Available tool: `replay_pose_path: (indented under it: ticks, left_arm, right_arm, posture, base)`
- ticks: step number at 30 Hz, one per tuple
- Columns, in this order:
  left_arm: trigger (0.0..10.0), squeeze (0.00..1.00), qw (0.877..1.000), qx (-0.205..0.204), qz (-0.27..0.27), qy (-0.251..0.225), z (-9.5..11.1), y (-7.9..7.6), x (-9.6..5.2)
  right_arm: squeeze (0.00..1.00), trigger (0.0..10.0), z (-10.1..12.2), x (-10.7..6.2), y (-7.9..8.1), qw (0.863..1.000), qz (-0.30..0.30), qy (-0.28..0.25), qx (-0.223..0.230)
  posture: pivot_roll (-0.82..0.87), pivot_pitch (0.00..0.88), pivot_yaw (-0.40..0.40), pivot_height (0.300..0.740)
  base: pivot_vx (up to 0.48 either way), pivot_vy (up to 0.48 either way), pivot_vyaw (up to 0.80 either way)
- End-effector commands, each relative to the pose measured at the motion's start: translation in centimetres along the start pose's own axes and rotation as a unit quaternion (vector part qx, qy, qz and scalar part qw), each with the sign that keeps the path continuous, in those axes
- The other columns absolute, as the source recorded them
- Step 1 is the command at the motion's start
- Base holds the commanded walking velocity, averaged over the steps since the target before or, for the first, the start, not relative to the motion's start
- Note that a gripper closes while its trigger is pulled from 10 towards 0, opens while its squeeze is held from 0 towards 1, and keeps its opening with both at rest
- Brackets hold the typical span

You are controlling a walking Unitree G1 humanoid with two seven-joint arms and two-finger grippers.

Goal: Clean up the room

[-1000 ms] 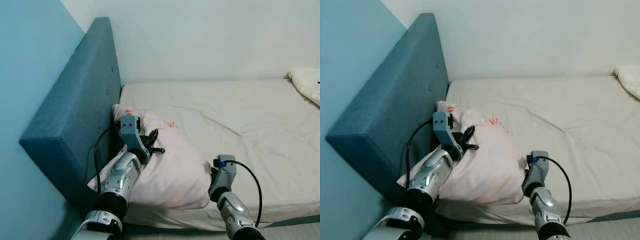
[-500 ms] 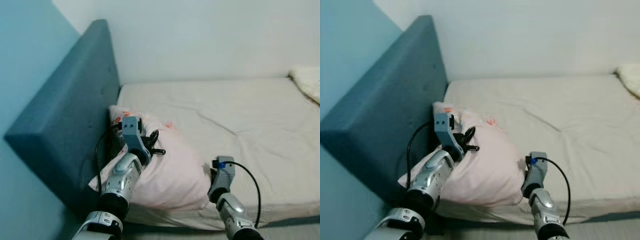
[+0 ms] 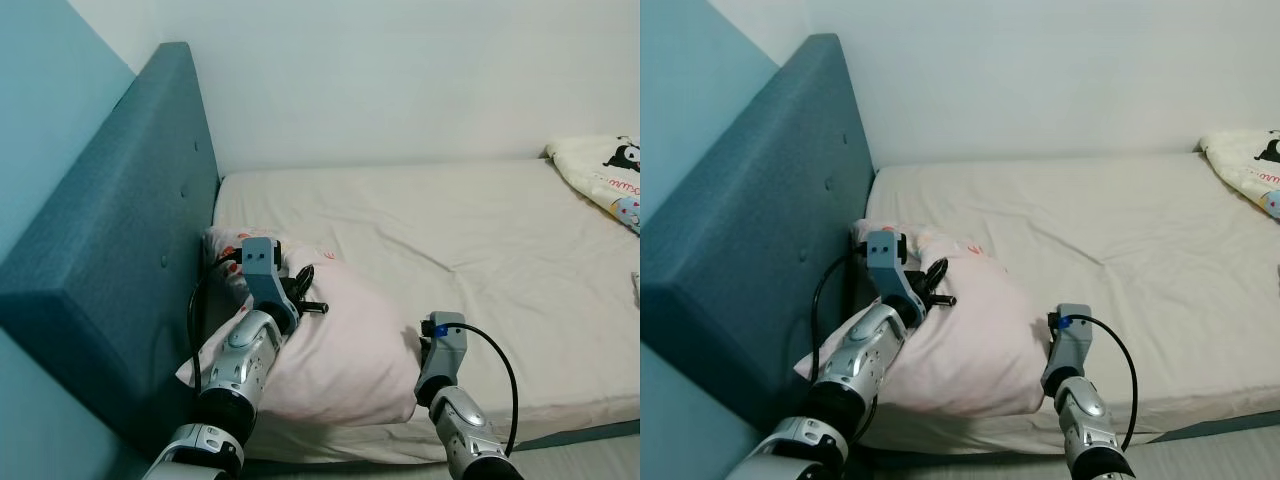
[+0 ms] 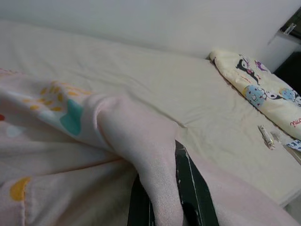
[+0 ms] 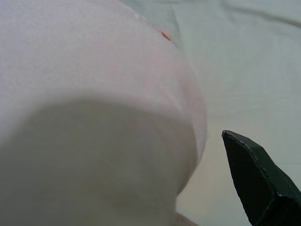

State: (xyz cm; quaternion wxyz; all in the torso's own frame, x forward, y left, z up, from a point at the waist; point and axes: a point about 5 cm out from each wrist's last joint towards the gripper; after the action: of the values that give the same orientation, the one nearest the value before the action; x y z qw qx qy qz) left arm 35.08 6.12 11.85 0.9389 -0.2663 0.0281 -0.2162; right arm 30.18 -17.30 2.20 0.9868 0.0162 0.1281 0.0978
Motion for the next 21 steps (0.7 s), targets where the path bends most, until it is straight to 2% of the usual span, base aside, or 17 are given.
replay_pose_path:
  ticks: [1, 13, 21]
  left_arm:
    - [10.0, 0.0, 0.999, -0.016, -0.03, 0.011, -1.3, -1.9, 0.3]
    - [10.0, 0.0, 0.999, -0.019, -0.031, 0.001, -1.0, -2.0, 0.4]
    - [10.0, 0.0, 0.998, -0.035, -0.037, -0.022, 0.0, -2.1, 0.6]
  right_arm:
    - [0.0, 10.0, 1.3, 0.5, 0.7, 0.999, 0.02, -0.032, -0.013]
    - [0.0, 10.0, 1.6, 0.6, 0.8, 0.999, 0.024, -0.036, -0.017]
    - [0.0, 10.0, 1.5, 0.6, 0.9, 0.999, 0.026, -0.036, -0.017]
  posture:
    - [-0.12, 0.075, -0.007, 0.74]
    - [-0.11, 0.083, -0.011, 0.74]
    - [-0.11, 0.087, -0.01, 0.74]
  base:
    - [0.416, 0.0, 0.0]
    - [0.424, 0.0, 0.0]
    - [0.447, 0.0, 0.0]
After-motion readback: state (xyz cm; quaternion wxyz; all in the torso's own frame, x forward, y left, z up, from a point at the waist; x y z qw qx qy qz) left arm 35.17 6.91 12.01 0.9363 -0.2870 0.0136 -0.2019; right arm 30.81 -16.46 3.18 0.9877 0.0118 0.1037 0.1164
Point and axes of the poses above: a point about 5 cm out from each wrist's last joint towards the gripper, its own x axis pointing out of the wrist towards the gripper, its own z axis along the axis of the wrist's last joint, y = z × x, and after that the axes turned 10 degrees about -x, right-handed
